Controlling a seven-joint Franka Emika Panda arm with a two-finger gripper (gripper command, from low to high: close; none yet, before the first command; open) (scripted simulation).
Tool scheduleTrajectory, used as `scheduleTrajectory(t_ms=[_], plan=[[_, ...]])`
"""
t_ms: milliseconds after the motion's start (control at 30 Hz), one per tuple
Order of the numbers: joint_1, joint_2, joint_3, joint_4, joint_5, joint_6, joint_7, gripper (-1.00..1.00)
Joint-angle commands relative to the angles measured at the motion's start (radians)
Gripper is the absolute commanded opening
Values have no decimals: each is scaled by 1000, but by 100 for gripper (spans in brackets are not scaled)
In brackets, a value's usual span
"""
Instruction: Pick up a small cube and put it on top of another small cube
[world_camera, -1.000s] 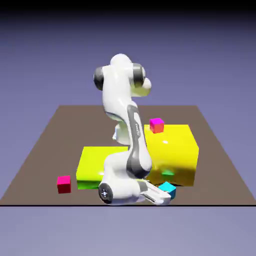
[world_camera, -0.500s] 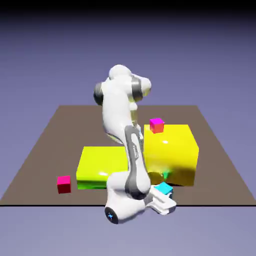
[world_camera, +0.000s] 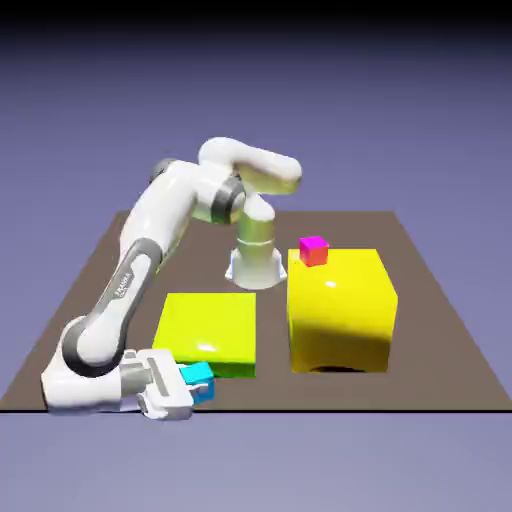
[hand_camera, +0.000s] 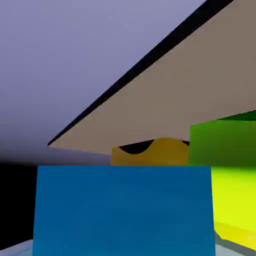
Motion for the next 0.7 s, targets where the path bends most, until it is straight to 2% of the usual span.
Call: scheduleTrajectory(t_ms=[0,267,533,567,667], plan=[[-21,14,-36,17,16,-28,2,-100],[-165,98,-287,147,146,-223,-9,-100],[-13,18,-312,-135,102,-117,-145,-100],[-13,18,-312,-135,101,-117,-145,100],[-52,39,-306,-63,113,-144,-110,100]])
